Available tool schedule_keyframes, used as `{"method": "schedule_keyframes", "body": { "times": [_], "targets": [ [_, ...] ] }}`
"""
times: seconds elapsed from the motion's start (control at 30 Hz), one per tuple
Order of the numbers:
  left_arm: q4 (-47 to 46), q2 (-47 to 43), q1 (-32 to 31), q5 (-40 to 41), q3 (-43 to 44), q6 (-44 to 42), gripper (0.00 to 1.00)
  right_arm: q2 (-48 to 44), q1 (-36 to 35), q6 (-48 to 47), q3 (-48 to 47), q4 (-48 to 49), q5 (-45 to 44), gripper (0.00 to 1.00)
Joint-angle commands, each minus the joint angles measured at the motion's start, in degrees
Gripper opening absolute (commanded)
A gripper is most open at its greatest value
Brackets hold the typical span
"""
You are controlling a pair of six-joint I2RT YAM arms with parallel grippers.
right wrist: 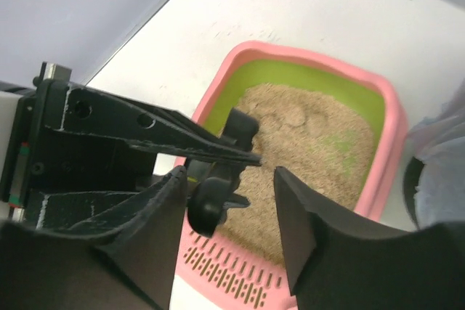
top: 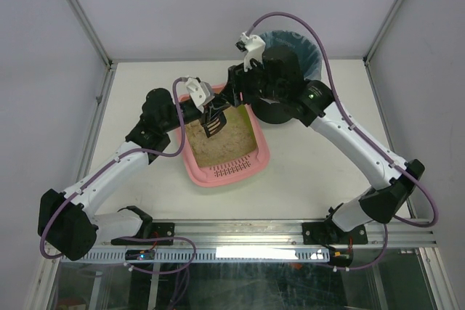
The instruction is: Clean the litter box
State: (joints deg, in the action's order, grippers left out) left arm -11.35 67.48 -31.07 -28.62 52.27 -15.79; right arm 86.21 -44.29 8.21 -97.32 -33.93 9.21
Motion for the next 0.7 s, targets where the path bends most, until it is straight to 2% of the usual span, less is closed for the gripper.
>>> {"method": "schedule_keyframes", "body": {
  "times": [0.0, 0.33, 0.6, 0.67],
  "targets": [
    [-2.4, -0.3, 0.0, -1.3, 0.8, -0.8, 0.00, -4.5, -0.1, 3.4, 1.2, 6.6, -6.5, 0.57],
    [-3.0, 0.4, 0.0, -0.7, 1.1, 0.1, 0.00, -4.1, -1.4, 6.8, 4.0, 9.8, -6.6, 0.56],
    [-3.0, 0.5, 0.0, -0.2, 1.1, 0.3, 0.00, -2.6, -3.6, 7.3, 4.7, 10.2, -8.9, 0.44],
    [-3.0, 0.6, 0.0, -0.2, 1.0, 0.2, 0.00, -2.4, -3.9, 7.2, 4.7, 10.2, -9.4, 0.39]
  ]
}}
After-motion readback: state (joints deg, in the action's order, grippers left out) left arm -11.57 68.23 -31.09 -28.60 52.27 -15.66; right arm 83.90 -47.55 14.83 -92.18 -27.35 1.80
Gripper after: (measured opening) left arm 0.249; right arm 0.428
